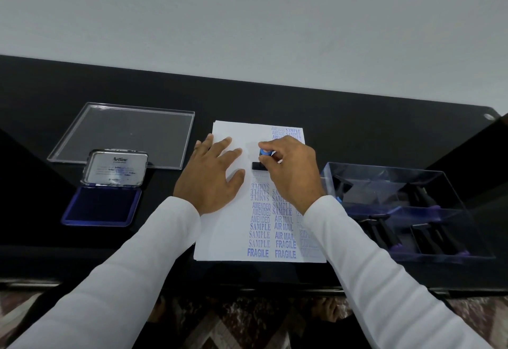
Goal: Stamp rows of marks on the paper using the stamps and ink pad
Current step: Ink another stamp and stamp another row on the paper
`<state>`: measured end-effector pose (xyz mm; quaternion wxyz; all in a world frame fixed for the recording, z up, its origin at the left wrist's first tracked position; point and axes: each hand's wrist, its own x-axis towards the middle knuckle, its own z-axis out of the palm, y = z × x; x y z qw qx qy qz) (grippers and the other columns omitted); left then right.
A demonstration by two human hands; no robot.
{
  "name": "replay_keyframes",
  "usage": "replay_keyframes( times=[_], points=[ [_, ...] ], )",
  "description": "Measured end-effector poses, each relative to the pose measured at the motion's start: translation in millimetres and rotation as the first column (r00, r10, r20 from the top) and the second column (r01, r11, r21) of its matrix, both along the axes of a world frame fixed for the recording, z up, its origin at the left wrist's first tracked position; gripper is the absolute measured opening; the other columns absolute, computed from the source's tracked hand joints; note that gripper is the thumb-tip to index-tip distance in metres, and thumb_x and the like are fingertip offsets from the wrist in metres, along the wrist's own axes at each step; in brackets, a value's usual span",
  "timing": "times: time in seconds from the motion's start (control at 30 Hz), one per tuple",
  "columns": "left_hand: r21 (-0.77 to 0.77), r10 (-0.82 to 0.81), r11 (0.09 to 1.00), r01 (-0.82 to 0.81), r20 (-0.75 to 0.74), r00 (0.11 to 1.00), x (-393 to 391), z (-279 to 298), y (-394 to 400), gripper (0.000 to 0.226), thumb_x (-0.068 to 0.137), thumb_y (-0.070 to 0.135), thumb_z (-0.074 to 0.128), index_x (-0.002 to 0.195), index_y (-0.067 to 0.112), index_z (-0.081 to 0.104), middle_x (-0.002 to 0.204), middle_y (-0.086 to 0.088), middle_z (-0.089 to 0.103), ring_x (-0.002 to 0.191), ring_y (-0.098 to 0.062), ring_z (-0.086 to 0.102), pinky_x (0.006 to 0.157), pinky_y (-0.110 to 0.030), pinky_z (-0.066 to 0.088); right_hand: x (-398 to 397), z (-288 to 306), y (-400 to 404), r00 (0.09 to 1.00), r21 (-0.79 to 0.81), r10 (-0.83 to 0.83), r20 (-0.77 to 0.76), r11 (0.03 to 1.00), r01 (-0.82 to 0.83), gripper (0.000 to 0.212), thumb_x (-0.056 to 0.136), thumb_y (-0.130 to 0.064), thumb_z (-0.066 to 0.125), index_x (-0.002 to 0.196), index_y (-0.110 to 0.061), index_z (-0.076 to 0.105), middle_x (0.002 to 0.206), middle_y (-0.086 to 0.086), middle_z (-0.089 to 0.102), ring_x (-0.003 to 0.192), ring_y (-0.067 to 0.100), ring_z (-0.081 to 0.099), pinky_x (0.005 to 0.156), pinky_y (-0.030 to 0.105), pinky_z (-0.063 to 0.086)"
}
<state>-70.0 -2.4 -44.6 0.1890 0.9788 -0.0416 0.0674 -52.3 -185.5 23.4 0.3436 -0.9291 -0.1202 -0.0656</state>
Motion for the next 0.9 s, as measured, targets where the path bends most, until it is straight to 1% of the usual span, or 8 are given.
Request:
replay_keyframes(
  times=[0.13, 0.23, 0.53, 0.7, 0.77, 0.83, 0.9],
  points=[
    [0.002, 0.002, 1.000, -0.002, -0.006, 1.000, 0.0, -0.6, 0.0, 0.066, 0.092, 0.066, 0.032, 0.147, 0.034, 0.046, 0.163, 0.005, 0.029, 0.154, -0.027, 0.013, 0.123, -0.046, 0.005, -0.4, 1.2, -0.3, 1.000, -0.010, 0.005, 0.010, 1.000, -0.005, 0.026, 0.091, -0.018, 0.070, 0.116, -0.015, 0.073, 0.114, 0.001, 0.070, 0.094, 0.014, 0.066, 0.095, 0.025, 0.052],
    [0.003, 0.008, 1.000, -0.008, -0.009, 1.000, 0.6, -1.4, 0.0, 0.066, 0.092, 0.067, 0.032, 0.147, 0.034, 0.046, 0.164, 0.006, 0.028, 0.155, -0.026, 0.013, 0.123, -0.046, 0.005, -0.3, 2.5, -0.5, 1.000, -0.014, 0.006, 0.002, 1.000, -0.006, 0.025, 0.091, -0.019, 0.071, 0.115, -0.015, 0.074, 0.113, 0.002, 0.070, 0.093, 0.015, 0.067, 0.095, 0.028, 0.054],
    [0.009, 0.006, 1.000, -0.006, 0.012, 1.000, 1.0, -3.0, 1.0, 0.063, 0.094, 0.064, 0.035, 0.148, 0.034, 0.046, 0.163, 0.005, 0.029, 0.155, -0.026, 0.012, 0.120, -0.040, -0.001, 4.4, 3.8, -1.8, 1.000, -0.031, 0.016, -0.002, 0.999, -0.016, 0.022, 0.089, -0.019, 0.073, 0.111, -0.015, 0.075, 0.110, 0.000, 0.071, 0.092, 0.013, 0.066, 0.094, 0.025, 0.052],
    [0.019, 0.005, 1.000, -0.005, 0.003, 1.000, 2.2, -3.7, 1.8, 0.064, 0.093, 0.065, 0.034, 0.148, 0.034, 0.045, 0.164, 0.005, 0.028, 0.155, -0.026, 0.011, 0.120, -0.039, -0.002, 7.6, 5.5, -3.6, 0.999, -0.037, 0.023, -0.024, 0.999, -0.024, 0.023, 0.089, -0.020, 0.073, 0.112, -0.016, 0.075, 0.112, -0.001, 0.071, 0.088, 0.004, 0.058, 0.089, 0.015, 0.044],
    [0.012, 0.005, 1.000, -0.005, 0.003, 1.000, 2.0, -3.5, 1.9, 0.064, 0.093, 0.065, 0.034, 0.148, 0.034, 0.046, 0.164, 0.005, 0.029, 0.155, -0.026, 0.012, 0.120, -0.041, 0.000, 8.6, 5.7, -3.4, 0.999, -0.035, 0.025, -0.030, 0.999, -0.026, 0.023, 0.089, -0.020, 0.073, 0.112, -0.015, 0.075, 0.112, -0.001, 0.071, 0.089, 0.004, 0.058, 0.091, 0.016, 0.045],
    [0.012, 0.007, 1.000, -0.007, 0.000, 1.000, 1.6, -3.4, 1.2, 0.064, 0.093, 0.066, 0.034, 0.147, 0.034, 0.046, 0.163, 0.005, 0.029, 0.155, -0.026, 0.012, 0.120, -0.041, 0.000, 9.1, 5.4, -3.0, 0.999, -0.025, 0.025, -0.023, 0.999, -0.026, 0.022, 0.089, -0.018, 0.073, 0.110, -0.015, 0.076, 0.111, 0.000, 0.071, 0.089, 0.007, 0.062, 0.092, 0.019, 0.049],
    [0.017, 0.010, 1.000, -0.009, -0.007, 1.000, 1.5, -2.9, 0.7, 0.066, 0.092, 0.067, 0.032, 0.148, 0.035, 0.045, 0.164, 0.006, 0.028, 0.155, -0.025, 0.012, 0.121, -0.041, 0.001, 9.3, 5.5, -2.7, 1.000, -0.023, 0.027, -0.015, 0.999, -0.028, 0.021, 0.088, -0.017, 0.074, 0.109, -0.015, 0.076, 0.109, 0.000, 0.072, 0.088, 0.008, 0.062, 0.089, 0.017, 0.048]
  ],
)
